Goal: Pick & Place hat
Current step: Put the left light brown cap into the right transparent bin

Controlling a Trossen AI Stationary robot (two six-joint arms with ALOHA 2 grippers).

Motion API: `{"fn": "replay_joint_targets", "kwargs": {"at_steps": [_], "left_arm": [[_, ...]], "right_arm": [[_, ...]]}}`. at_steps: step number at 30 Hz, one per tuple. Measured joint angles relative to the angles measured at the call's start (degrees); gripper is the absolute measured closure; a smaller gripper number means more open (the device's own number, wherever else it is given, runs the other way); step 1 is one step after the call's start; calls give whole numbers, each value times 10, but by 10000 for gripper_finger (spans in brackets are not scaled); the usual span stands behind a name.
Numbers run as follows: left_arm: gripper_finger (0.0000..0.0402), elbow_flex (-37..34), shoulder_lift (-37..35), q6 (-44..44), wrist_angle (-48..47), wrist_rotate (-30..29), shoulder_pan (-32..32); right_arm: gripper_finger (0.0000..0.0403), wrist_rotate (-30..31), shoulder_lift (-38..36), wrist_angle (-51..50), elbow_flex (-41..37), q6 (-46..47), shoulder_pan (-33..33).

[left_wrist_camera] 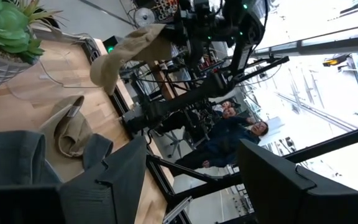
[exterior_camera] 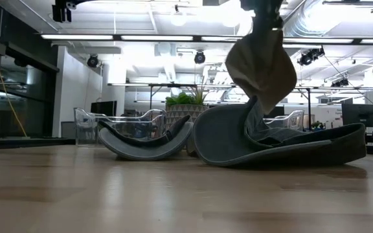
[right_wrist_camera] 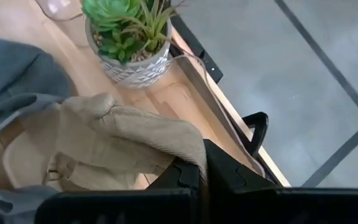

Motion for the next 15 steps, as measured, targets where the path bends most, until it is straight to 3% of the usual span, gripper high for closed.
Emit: {"fn": "replay_joint_targets", "kwargs": {"at_steps": [15], "left_arm": [[170, 0, 0, -3, -21, 0, 0]], "right_arm": [[403, -48, 91, -18, 0, -118, -66]]}}
